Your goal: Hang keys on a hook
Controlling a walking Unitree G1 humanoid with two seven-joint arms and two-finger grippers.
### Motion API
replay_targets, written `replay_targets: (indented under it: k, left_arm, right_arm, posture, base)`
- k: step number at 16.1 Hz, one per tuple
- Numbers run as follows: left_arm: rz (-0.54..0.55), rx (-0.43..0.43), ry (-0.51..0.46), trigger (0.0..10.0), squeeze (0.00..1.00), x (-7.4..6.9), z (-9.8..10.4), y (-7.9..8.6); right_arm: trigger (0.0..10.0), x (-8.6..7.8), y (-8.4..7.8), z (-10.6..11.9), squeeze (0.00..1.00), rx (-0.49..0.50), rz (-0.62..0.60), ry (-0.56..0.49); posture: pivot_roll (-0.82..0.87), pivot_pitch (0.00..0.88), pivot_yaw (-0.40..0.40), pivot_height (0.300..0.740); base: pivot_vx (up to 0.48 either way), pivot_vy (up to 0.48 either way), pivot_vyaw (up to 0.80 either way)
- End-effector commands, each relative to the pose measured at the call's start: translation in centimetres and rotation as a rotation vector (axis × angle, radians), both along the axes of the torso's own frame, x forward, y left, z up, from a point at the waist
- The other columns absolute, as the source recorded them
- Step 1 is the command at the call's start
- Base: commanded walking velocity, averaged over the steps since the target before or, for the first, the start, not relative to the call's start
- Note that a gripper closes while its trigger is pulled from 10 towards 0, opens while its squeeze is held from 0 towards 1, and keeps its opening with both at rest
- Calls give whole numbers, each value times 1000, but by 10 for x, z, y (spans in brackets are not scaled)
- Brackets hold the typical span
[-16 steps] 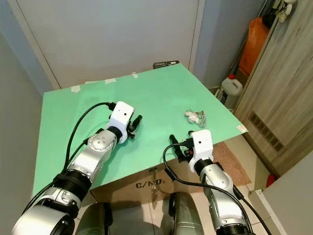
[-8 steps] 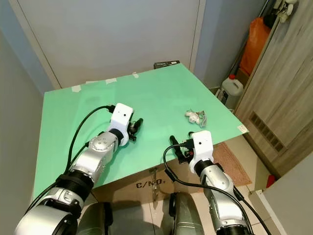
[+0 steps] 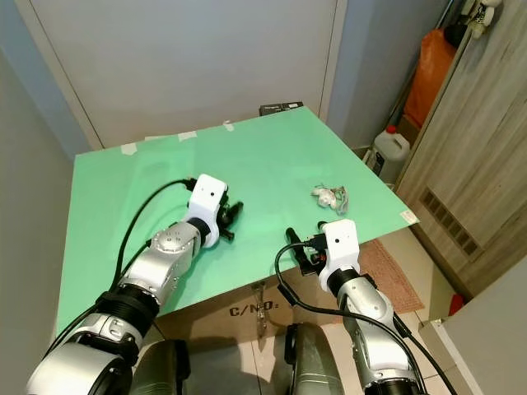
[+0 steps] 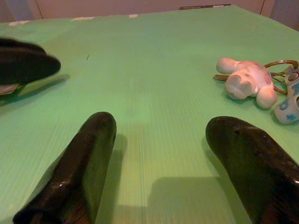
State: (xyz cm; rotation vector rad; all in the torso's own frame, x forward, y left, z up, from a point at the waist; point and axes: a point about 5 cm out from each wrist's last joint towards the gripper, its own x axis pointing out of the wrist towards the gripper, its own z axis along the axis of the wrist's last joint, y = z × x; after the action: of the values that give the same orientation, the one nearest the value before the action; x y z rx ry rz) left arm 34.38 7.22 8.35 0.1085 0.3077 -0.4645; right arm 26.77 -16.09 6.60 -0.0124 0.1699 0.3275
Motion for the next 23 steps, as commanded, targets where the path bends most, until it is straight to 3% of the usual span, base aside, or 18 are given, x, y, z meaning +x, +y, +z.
replay_targets:
  k: [1, 5, 9, 14, 16, 17, 18, 19, 20, 22, 23]
  left_arm:
    - [0, -25, 34, 0, 0, 2, 1, 1]
    - [-6, -18, 21, 0, 0, 4, 2, 1]
    - [-79, 44, -192, 0, 0, 8, 30, -4]
    - [-106, 9, -268, 0, 0, 7, 45, -6]
    - [-114, 99, -304, 0, 0, 8, 46, -6]
    - [-125, 184, -320, 10000, 0, 8, 45, -8]
    - [-125, 184, -320, 10000, 0, 8, 45, -8]
    - [-242, 330, -396, 10000, 0, 2, 48, -21]
    - [-332, 388, -444, 10000, 0, -4, 52, -38]
    - [-280, 341, -406, 10000, 0, 0, 53, -38]
    - [-217, 295, -355, 10000, 0, 3, 49, -31]
  right_arm:
    - [10000, 0, -1, 4, 0, 0, -2, -15]
    - [10000, 1, -1, 5, 0, 0, -4, -17]
    - [10000, 1, 0, 5, 0, 2, -4, -17]
    - [10000, 3, 2, 5, 0, 8, -2, -18]
    - [10000, 4, 3, 5, 0, 9, 0, -17]
    - [10000, 4, 3, 5, 0, 9, 0, -16]
    - [10000, 4, 3, 5, 0, 9, 0, -16]
    - [10000, 4, 3, 4, 0, 11, -1, -14]
    - [10000, 4, 4, 4, 0, 10, 0, -12]
    - [10000, 5, 4, 4, 0, 10, 1, -13]
    - [10000, 5, 4, 4, 0, 10, 1, -14]
  posture:
    - [-107, 0, 44, 596]
    - [-108, 0, 44, 596]
    - [-105, 0, 45, 596]
    - [-97, 0, 46, 596]
    - [-94, 0, 45, 596]
    - [-94, 0, 45, 596]
    - [-94, 0, 45, 596]
    - [-85, 0, 42, 596]
    - [-88, 0, 44, 596]
    - [-91, 0, 44, 596]
    - [-92, 0, 45, 596]
  base:
    - [0, 0, 0]
    - [0, 0, 0]
    - [0, 0, 0]
    - [0, 0, 0]
    - [0, 0, 0]
    - [0, 0, 0]
    - [0, 0, 0]
    - [0, 0, 0]
    - [0, 0, 0]
    - [0, 0, 0]
    - [0, 0, 0]
